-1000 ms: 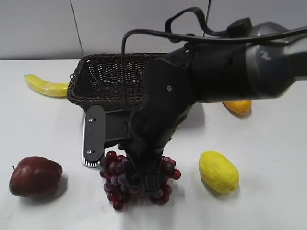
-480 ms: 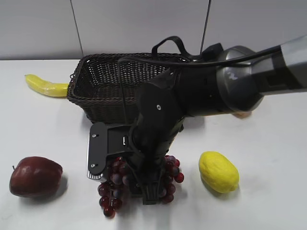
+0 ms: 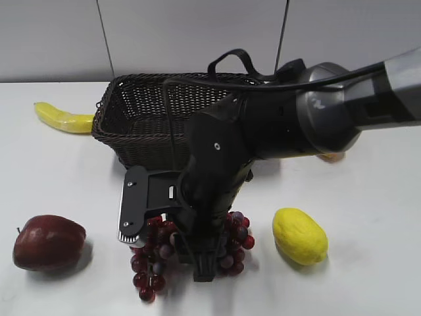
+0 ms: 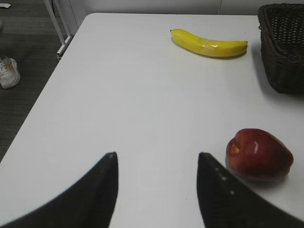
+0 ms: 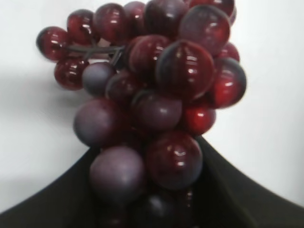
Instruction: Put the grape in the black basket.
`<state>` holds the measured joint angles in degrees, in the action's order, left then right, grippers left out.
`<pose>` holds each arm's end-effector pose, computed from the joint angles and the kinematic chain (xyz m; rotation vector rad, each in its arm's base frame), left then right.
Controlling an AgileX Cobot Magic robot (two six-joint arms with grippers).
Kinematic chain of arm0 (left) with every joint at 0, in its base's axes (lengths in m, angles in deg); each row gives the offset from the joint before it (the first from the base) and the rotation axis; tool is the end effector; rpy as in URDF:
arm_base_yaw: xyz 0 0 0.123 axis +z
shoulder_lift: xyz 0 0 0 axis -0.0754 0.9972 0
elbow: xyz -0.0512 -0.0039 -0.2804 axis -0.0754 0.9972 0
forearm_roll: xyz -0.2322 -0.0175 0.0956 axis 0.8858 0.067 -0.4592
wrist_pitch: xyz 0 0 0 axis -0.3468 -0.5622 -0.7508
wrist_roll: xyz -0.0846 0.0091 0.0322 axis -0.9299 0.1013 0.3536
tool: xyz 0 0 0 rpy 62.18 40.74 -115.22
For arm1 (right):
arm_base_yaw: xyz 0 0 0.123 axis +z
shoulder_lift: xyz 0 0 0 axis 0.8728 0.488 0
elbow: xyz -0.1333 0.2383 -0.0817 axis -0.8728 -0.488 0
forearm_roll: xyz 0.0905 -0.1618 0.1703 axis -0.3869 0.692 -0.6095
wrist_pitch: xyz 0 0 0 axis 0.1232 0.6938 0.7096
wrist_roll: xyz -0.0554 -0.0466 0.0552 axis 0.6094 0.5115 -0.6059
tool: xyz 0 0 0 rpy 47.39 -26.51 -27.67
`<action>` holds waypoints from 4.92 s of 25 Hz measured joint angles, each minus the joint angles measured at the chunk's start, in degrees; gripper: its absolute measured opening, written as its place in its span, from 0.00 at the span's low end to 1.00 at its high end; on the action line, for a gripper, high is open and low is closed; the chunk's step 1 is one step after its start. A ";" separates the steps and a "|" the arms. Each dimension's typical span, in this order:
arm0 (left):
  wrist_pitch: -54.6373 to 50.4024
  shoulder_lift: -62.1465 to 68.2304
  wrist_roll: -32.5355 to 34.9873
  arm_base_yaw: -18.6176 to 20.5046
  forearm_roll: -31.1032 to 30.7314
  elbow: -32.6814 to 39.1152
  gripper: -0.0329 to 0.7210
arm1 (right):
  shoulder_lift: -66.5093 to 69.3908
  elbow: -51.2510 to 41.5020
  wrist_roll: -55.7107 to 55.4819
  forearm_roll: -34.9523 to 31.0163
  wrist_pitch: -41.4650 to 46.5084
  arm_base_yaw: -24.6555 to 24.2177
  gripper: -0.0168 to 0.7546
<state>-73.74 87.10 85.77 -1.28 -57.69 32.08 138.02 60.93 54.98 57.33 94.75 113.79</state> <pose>-0.0058 -0.0003 0.2732 0.0337 2.0703 0.0852 0.2254 0.3082 0.1366 -2.1230 1.9078 0.1233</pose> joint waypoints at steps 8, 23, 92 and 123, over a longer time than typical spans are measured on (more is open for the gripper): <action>0.00 0.00 0.00 0.00 0.00 0.00 0.70 | 0.05 8.64 -5.38 0.00 15.87 0.00 0.47; 0.00 0.00 0.00 0.00 0.00 0.00 0.70 | 0.05 42.22 -8.79 0.04 35.20 0.00 0.46; 0.00 0.00 0.00 0.00 0.00 0.00 0.70 | 20.17 58.59 -29.70 17.12 19.30 -9.38 0.83; 0.00 0.00 0.00 0.00 0.00 0.00 0.70 | -11.12 46.06 -42.41 6.59 35.51 -26.50 0.57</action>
<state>-73.74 87.10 85.77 -1.28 -57.69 32.08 126.90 106.99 12.57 63.93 130.26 87.29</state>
